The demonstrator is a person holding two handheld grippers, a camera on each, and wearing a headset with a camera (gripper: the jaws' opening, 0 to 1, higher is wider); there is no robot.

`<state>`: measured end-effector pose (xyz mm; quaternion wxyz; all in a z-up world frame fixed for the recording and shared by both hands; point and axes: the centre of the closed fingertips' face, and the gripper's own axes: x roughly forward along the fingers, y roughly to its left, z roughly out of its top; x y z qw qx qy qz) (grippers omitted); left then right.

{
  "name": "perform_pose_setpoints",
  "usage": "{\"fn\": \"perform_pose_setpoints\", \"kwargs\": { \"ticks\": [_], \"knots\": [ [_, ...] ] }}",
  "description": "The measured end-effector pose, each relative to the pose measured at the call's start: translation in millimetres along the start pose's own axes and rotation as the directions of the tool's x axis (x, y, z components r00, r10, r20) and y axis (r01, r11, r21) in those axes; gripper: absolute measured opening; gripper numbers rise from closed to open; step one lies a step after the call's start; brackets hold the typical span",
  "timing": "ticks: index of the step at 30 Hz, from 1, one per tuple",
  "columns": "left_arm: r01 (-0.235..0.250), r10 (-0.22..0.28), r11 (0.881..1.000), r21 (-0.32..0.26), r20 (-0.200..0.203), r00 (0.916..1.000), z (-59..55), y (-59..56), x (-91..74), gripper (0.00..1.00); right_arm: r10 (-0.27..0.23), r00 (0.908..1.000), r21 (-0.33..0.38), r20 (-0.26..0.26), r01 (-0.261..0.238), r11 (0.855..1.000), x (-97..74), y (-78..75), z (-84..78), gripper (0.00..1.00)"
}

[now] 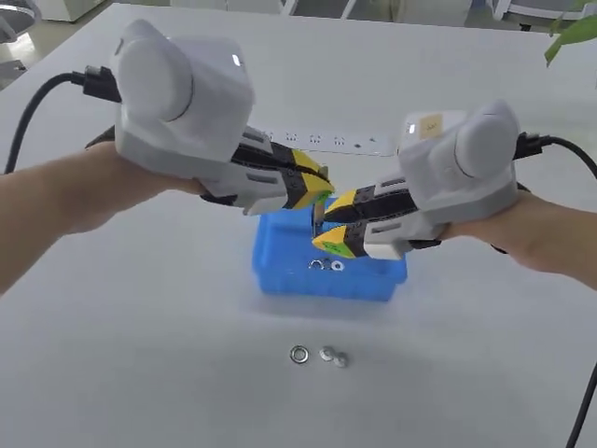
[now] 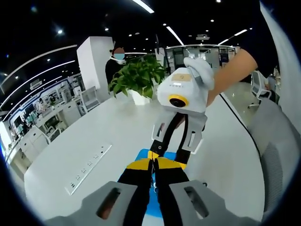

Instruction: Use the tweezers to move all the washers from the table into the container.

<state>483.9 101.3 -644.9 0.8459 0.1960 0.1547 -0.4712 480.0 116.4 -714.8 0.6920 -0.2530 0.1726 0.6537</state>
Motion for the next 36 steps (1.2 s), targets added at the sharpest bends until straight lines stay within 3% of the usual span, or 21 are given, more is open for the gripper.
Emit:
{"fn": "perform_pose_setpoints", "kwargs": {
  "ticks": [6,13,17,27,36],
  "knots": [
    [-0.006,0.006,1.000,0.008,-0.007,1.0000,4.1,0.6,-3.8,0.06,-0.049,0.9988,0.012,0.004,0.049,0.999,-13.8,-4.3,-6.2,0.32],
    [-0.001,0.002,1.000,0.011,-0.025,0.9997,5.1,-9.9,-11.2,0.06,-0.079,0.9964,0.042,0.030,0.078,0.996,-32.9,1.9,-6.8,0.41],
    [-0.002,0.001,1.000,-0.012,-0.006,1.0000,7.0,-16.3,-13.5,0.06,-0.118,0.9907,0.068,0.068,0.113,0.991,-44.7,6.7,-4.2,0.45],
    [0.022,-0.022,1.000,-0.012,-0.029,0.9993,-4.6,-37.6,-22.8,0.06,-0.159,0.9847,0.108,0.071,0.151,0.983,-69.0,24.2,-16.6,0.56],
    [0.026,-0.029,0.998,-0.049,-0.043,0.9987,-18.9,-53.9,-30.9,0.06,-0.174,0.9829,0.155,0.062,0.162,0.975,-91.6,43.2,-31.4,0.66]
  ]
}}
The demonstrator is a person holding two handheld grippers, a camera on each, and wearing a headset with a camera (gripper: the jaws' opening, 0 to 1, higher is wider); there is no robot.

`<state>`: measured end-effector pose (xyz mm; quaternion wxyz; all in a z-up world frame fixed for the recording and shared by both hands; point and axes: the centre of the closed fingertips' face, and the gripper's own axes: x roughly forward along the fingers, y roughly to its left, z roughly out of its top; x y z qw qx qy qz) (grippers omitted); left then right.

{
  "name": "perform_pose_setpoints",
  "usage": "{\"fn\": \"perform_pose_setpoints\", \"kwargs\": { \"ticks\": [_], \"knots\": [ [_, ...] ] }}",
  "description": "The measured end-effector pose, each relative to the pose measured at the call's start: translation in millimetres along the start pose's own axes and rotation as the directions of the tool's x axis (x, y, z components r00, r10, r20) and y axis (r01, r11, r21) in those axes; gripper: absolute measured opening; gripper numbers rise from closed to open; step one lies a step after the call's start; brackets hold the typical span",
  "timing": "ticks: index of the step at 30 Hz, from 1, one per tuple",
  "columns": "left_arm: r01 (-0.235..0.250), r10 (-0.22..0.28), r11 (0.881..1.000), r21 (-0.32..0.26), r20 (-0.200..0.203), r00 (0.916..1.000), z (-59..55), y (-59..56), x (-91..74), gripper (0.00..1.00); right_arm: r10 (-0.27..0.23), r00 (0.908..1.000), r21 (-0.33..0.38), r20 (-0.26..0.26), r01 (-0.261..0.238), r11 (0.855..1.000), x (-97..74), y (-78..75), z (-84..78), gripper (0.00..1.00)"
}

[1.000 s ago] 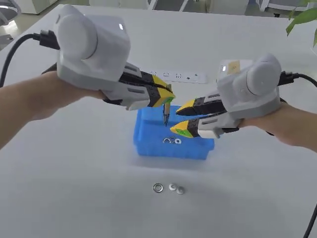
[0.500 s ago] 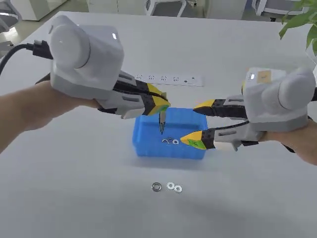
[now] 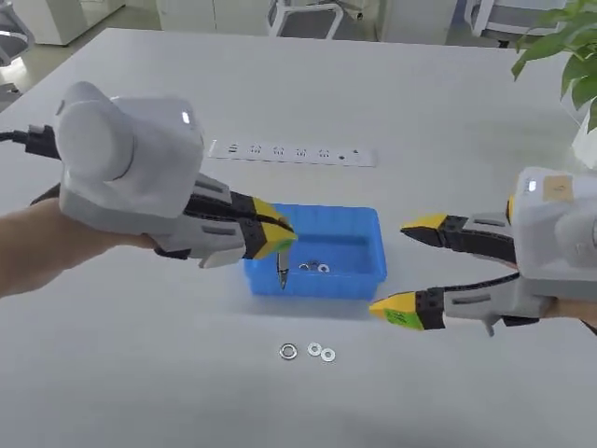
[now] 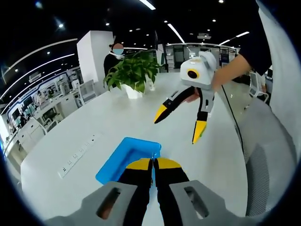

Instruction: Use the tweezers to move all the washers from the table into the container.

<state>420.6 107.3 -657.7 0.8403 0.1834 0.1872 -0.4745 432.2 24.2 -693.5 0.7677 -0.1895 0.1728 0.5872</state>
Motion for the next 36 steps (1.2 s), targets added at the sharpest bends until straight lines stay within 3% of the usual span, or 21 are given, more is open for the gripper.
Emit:
{"fn": "perform_pose_setpoints", "kwargs": {
  "ticks": [4,11,18,21,25,36],
  "knots": [
    [-0.002,0.002,1.000,-0.015,-0.003,1.0000,-3.9,-6.7,-3.5,0.06,-0.003,0.9998,0.046,0.021,0.002,0.999,-9.7,4.4,-2.1,0.69],
    [0.025,-0.025,0.999,-0.026,-0.003,0.9997,-8.6,-24.5,-0.8,0.06,0.005,0.9999,0.072,0.012,-0.006,0.997,-16.9,14.5,-12.0,0.77],
    [0.039,-0.040,0.999,-0.038,-0.014,0.9991,-24.7,-43.0,5.6,0.06,0.013,0.9998,0.090,-0.011,-0.012,0.996,-19.0,26.7,-26.1,0.85],
    [0.044,-0.044,0.997,-0.062,0.000,0.9990,-29.1,-49.4,7.2,0.06,0.026,0.9995,0.098,-0.019,-0.024,0.995,-19.1,32.2,-30.9,0.87],
    [0.042,-0.043,0.997,-0.061,-0.021,0.9988,-35.4,-53.7,10.8,0.06,0.038,0.9991,0.117,-0.018,-0.036,0.993,-19.1,37.0,-35.0,0.88],
    [0.046,-0.047,0.998,-0.053,-0.020,0.9987,-38.4,-53.0,13.0,0.06,0.055,0.9982,0.158,-0.023,-0.051,0.986,-14.9,46.9,-44.0,0.89]
  ]
}}
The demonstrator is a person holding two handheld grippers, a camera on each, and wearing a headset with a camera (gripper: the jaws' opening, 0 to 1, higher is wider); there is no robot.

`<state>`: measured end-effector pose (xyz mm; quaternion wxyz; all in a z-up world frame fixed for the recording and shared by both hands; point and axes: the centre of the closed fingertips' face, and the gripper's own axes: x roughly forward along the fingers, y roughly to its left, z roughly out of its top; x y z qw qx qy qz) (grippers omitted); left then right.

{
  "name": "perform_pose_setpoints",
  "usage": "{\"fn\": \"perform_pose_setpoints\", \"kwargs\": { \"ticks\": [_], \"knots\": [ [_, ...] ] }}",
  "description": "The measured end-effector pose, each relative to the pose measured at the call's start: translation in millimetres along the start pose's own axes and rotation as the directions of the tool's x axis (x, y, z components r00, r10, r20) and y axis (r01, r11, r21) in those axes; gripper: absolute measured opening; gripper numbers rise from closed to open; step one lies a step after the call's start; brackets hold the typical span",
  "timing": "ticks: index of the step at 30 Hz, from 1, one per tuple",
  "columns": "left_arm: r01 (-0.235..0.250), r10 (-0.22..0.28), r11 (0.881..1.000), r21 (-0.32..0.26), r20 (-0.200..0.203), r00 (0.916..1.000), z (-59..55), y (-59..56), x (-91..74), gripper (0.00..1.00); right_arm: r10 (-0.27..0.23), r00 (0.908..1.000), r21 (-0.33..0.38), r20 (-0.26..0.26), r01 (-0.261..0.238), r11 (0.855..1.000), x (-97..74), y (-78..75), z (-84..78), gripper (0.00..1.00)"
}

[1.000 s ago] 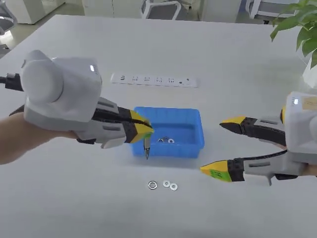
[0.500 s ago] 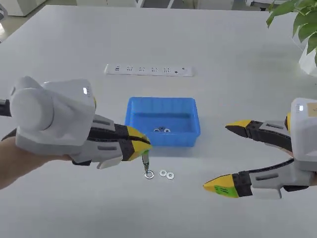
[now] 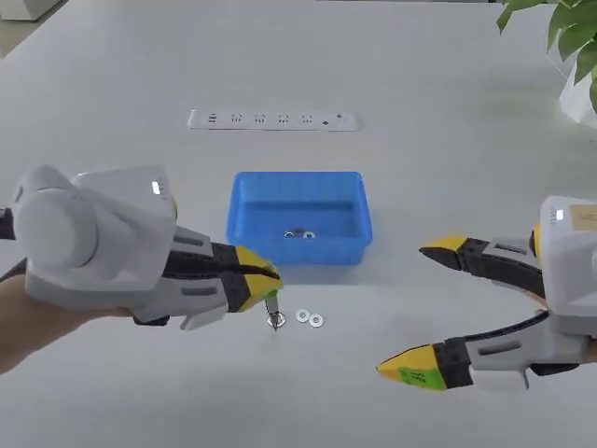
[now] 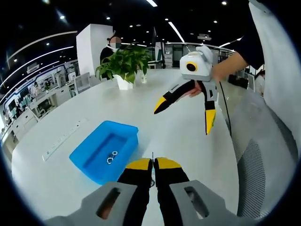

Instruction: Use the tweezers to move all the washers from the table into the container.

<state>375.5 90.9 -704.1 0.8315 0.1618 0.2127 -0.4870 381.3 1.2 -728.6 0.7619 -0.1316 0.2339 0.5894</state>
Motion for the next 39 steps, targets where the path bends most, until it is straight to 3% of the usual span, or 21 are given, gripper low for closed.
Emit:
{"fn": "perform_pose_setpoints", "kwargs": {
  "ticks": [7,13,28,34,39],
  "knots": [
    [0.006,-0.006,1.000,0.013,0.012,0.9999,1.0,0.6,1.0,0.06,0.009,1.0000,0.009,0.001,-0.009,1.000,1.7,6.2,2.2,0.88],
    [0.018,-0.018,1.000,0.015,-0.004,0.9998,-3.7,-1.8,3.4,0.06,0.013,0.9999,0.012,-0.001,-0.013,1.000,2.4,8.2,1.8,0.87],
    [0.038,-0.038,0.999,0.013,-0.006,0.9993,-3.2,-7.3,3.5,0.06,0.047,0.9989,0.017,0.001,-0.047,0.999,12.0,14.3,3.8,0.84],
    [0.040,-0.040,0.999,0.006,-0.008,0.9992,-2.6,-5.6,4.8,0.06,0.089,0.9960,-0.005,-0.004,-0.089,0.996,34.4,15.3,10.9,0.81],
    [0.039,-0.039,0.999,-0.007,-0.008,0.9992,-4.6,-3.5,2.6,0.06,0.158,0.9870,-0.059,-0.028,-0.159,0.985,56.1,25.6,15.1,0.76]
  ]
}}
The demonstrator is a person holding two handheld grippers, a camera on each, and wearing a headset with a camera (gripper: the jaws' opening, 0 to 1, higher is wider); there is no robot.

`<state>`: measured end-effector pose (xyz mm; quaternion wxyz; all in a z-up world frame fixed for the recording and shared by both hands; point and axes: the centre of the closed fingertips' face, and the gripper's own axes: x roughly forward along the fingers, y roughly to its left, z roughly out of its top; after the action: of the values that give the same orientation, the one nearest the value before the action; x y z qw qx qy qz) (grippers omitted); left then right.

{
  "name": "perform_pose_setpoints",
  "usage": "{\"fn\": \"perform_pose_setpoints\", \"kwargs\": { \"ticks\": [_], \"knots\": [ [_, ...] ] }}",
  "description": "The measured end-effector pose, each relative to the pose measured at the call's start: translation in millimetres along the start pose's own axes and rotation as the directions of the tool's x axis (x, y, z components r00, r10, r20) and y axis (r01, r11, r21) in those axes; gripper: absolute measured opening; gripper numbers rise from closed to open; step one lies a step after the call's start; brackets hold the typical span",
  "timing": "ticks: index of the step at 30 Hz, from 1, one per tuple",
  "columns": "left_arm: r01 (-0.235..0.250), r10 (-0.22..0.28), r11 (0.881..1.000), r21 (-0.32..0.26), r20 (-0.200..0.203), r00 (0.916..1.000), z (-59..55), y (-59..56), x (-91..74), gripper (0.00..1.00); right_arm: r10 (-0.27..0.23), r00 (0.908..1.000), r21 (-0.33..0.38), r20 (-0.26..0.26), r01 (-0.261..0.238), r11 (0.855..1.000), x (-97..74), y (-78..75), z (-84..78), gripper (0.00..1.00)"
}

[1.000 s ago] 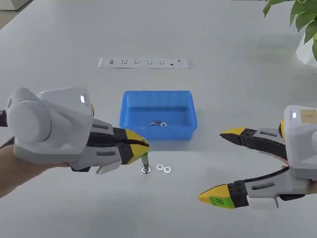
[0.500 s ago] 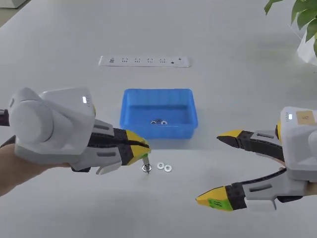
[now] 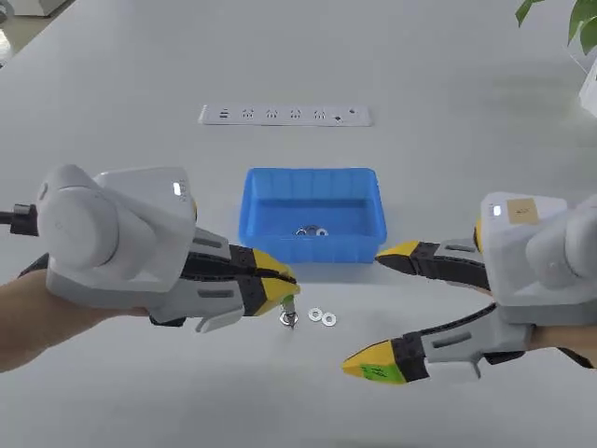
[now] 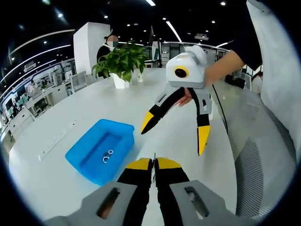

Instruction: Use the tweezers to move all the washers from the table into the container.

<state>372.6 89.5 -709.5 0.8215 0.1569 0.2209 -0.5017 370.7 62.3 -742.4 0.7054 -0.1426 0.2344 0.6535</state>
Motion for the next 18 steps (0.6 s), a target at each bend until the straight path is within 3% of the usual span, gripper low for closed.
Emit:
{"fn": "perform_pose_setpoints", "kwargs": {
  "ticks": [3,6,12,15,18],
  "knots": [
    [0.006,-0.006,1.000,-0.007,0.004,1.0000,-0.6,-1.9,-0.8,0.06,0.044,0.9990,-0.023,-0.007,-0.045,0.999,15.0,6.0,5.0,0.71],
    [0.004,-0.004,1.000,-0.013,0.007,1.0000,0.2,-3.4,0.3,0.06,0.105,0.9945,-0.044,-0.001,-0.105,0.994,27.3,13.2,10.3,0.59],
    [0.008,-0.008,1.000,-0.021,0.010,0.9999,3.0,-5.2,3.6,0.06,0.130,0.9911,-0.079,-0.031,-0.132,0.988,50.0,11.3,14.0,0.52],
    [0.013,-0.013,1.000,-0.021,0.013,0.9998,3.6,-6.1,4.9,0.07,0.162,0.9866,-0.082,-0.019,-0.163,0.983,55.7,13.7,18.4,0.43],
    [0.014,-0.014,1.000,-0.024,0.015,0.9998,3.8,-5.8,5.6,0.07,0.165,0.9853,-0.089,-0.044,-0.169,0.982,60.1,10.6,14.0,0.35]
  ]
}}
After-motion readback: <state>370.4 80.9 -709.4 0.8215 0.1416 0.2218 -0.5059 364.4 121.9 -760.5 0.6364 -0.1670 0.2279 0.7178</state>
